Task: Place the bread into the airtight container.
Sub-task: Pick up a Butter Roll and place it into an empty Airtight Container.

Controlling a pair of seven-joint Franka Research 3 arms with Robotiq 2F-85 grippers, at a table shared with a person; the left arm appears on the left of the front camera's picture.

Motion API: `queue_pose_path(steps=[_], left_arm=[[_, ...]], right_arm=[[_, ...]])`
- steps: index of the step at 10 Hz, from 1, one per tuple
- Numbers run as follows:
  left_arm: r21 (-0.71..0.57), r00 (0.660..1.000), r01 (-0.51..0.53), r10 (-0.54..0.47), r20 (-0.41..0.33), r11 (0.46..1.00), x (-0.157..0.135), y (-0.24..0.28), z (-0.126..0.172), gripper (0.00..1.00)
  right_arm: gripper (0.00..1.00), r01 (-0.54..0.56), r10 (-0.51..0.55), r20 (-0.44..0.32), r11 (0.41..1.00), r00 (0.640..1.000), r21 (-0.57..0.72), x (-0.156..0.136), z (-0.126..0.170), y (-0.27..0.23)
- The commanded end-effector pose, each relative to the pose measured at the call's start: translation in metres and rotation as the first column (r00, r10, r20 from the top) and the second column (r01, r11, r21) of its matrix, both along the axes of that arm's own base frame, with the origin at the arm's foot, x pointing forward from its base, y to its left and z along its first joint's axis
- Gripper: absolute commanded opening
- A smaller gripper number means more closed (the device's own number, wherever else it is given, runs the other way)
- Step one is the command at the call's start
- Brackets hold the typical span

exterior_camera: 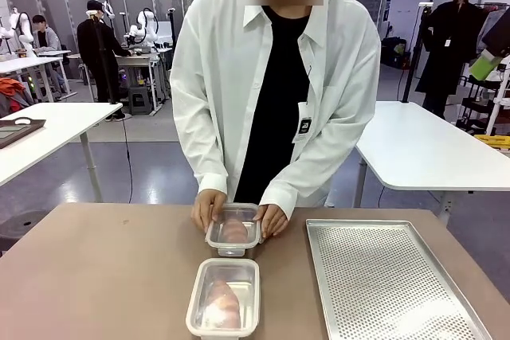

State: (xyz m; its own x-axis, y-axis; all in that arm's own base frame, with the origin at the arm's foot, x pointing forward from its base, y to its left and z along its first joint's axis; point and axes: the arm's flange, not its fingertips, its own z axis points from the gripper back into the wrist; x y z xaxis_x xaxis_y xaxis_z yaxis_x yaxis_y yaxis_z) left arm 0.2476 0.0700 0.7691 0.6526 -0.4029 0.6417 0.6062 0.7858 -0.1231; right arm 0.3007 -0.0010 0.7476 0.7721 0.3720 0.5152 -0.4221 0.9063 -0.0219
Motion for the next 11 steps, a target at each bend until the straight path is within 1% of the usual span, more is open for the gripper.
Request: queue_pose_path(steps=[1,11], left_arm=[[0.009,1.000,0.015,-0.015,0.005,1.000,-0.0005,-0.0002,0.0016,1.00],[0.009,1.000,0.015,-0.015,0.005,1.000,-0.0005,-0.0002,0.0016,1.00]], right_arm=[[1.00,-0.006,0.006,-0.003,1.000,1.000,0.001,0.0009,0.0015,0.0001],[1.00,-0.006,0.006,-0.003,1.000,1.000,0.001,0.0009,0.0015,0.0001]])
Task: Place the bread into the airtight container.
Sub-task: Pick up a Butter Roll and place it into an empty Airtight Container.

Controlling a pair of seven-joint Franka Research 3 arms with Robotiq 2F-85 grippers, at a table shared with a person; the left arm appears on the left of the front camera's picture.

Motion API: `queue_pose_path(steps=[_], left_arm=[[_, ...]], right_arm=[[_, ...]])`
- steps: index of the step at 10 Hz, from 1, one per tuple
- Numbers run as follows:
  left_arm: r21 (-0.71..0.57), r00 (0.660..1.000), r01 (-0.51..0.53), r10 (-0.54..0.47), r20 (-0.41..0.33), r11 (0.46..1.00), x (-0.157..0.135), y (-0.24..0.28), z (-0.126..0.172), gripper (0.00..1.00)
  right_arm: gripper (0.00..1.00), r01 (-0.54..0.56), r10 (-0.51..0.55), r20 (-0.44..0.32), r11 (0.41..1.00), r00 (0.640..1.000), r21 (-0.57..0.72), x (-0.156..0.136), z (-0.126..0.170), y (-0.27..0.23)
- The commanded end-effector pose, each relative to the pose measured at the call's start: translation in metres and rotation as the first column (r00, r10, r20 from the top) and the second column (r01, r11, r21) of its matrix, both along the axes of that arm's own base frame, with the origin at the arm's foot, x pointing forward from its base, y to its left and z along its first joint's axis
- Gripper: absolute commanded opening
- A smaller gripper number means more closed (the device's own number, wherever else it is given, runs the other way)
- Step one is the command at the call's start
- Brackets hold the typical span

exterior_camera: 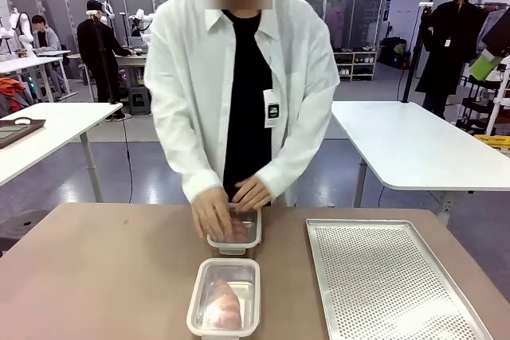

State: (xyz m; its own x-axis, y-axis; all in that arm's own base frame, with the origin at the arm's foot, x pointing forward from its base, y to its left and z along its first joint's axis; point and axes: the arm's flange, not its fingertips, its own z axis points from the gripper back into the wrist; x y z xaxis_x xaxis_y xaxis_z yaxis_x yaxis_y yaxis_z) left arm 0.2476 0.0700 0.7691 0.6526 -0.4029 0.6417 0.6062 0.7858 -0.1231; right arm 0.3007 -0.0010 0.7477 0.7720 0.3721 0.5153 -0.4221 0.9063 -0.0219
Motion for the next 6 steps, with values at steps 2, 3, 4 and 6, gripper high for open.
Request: queue_pose_path(steps=[2,3,4,6], left_arm=[[0.009,1.000,0.015,-0.015,0.005,1.000,-0.0005,-0.0002,0.0016,1.00],[0.009,1.000,0.015,-0.015,0.005,1.000,-0.0005,-0.0002,0.0016,1.00],[0.009,1.000,0.015,-0.015,0.005,1.000,-0.0005,-0.0002,0.0016,1.00],[0.009,1.000,0.015,-0.015,0.005,1.000,-0.0005,-0.0002,0.0016,1.00]], right_arm=[[1.00,-0.006,0.006,-0.003,1.000,1.000,0.001,0.0009,0.0014,0.0001],[1.00,-0.006,0.006,-0.003,1.000,1.000,0.001,0.0009,0.0014,0.0001],[1.00,-0.006,0.006,-0.003,1.000,1.000,0.001,0.0009,0.0014,0.0001],[1.00,-0.006,0.006,-0.003,1.000,1.000,0.001,0.0009,0.0014,0.0001]])
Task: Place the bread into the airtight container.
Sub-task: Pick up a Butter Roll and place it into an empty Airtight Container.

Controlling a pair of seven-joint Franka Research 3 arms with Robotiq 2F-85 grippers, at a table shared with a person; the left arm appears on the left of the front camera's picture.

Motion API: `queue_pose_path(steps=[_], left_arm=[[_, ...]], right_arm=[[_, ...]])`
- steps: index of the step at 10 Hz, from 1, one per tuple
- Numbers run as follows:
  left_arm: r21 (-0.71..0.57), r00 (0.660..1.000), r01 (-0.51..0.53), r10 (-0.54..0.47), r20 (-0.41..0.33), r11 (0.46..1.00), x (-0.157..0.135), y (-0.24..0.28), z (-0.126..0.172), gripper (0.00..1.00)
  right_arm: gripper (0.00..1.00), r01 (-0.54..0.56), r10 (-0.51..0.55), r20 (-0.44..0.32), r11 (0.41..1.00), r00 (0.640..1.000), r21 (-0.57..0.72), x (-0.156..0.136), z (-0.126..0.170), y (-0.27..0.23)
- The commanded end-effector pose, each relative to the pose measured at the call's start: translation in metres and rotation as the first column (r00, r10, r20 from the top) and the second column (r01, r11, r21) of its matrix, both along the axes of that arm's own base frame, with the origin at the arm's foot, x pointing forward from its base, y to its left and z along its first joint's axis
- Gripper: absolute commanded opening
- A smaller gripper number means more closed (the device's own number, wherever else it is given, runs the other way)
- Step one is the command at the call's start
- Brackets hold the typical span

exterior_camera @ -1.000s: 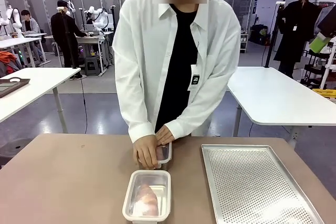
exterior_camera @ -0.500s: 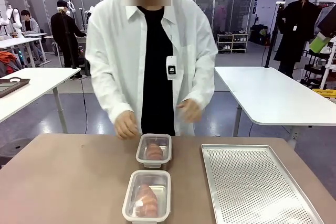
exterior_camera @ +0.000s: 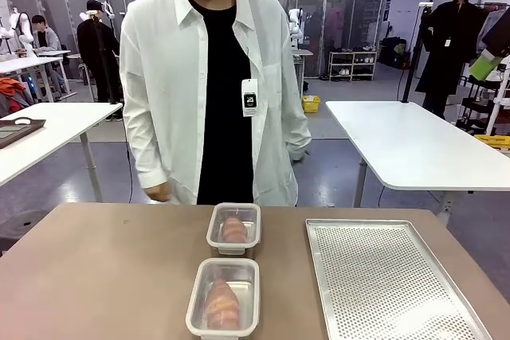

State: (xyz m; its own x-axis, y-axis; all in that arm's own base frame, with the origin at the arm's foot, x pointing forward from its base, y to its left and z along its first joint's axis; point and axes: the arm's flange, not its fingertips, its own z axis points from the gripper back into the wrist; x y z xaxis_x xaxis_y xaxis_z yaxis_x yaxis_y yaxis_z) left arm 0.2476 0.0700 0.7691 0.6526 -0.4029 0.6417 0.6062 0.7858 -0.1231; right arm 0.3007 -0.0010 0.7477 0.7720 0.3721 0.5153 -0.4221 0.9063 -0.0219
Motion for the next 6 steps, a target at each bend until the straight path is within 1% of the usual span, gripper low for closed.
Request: queue_pose_path(steps=[1,6], left_arm=[[0.009,1.000,0.015,-0.015,0.005,1.000,-0.0005,-0.0002,0.0016,1.00],[0.009,1.000,0.015,-0.015,0.005,1.000,-0.0005,-0.0002,0.0016,1.00]], right_arm=[[1.00,-0.006,0.006,-0.003,1.000,1.000,0.001,0.0009,0.0014,0.0001],[1.00,-0.006,0.006,-0.003,1.000,1.000,0.001,0.0009,0.0014,0.0001]])
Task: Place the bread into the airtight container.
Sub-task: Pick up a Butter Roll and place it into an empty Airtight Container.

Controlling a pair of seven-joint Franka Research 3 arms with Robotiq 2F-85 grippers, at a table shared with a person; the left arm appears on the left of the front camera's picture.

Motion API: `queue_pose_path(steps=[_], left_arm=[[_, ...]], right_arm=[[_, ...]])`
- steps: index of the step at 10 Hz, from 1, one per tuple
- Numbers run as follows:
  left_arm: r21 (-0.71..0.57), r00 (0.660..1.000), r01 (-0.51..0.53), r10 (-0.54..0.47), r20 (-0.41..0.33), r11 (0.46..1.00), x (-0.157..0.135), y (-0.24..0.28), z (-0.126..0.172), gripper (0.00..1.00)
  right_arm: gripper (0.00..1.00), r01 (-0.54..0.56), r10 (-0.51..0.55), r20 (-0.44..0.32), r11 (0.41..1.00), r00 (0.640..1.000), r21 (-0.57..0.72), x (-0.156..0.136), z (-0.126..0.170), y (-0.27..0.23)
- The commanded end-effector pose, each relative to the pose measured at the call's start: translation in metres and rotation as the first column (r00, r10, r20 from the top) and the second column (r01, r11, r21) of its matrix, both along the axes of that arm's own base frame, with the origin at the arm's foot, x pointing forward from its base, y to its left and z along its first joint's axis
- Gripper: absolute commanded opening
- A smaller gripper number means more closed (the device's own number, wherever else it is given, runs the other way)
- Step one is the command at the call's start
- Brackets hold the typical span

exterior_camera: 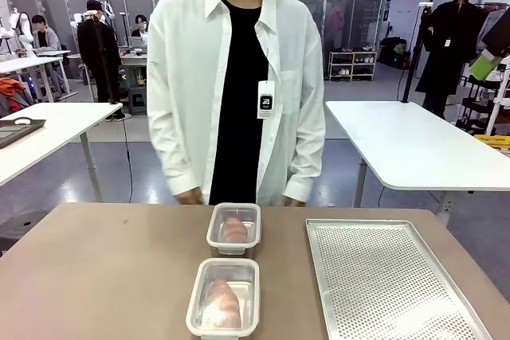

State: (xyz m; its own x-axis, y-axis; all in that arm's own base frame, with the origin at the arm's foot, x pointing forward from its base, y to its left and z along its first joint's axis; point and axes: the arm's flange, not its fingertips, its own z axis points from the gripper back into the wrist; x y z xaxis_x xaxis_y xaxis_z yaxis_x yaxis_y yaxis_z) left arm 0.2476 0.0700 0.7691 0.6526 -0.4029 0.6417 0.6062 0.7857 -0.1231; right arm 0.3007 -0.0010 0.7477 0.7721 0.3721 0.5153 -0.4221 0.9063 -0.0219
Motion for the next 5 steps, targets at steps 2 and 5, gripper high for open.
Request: queue_pose_path(steps=[2,5], left_arm=[[0.009,1.000,0.015,-0.015,0.005,1.000,-0.0005,-0.0002,0.0016,1.00],[0.009,1.000,0.015,-0.015,0.005,1.000,-0.0005,-0.0002,0.0016,1.00]], right_arm=[[1.00,-0.006,0.006,-0.003,1.000,1.000,0.001,0.0009,0.0014,0.0001],[1.00,-0.006,0.006,-0.003,1.000,1.000,0.001,0.0009,0.0014,0.0001]])
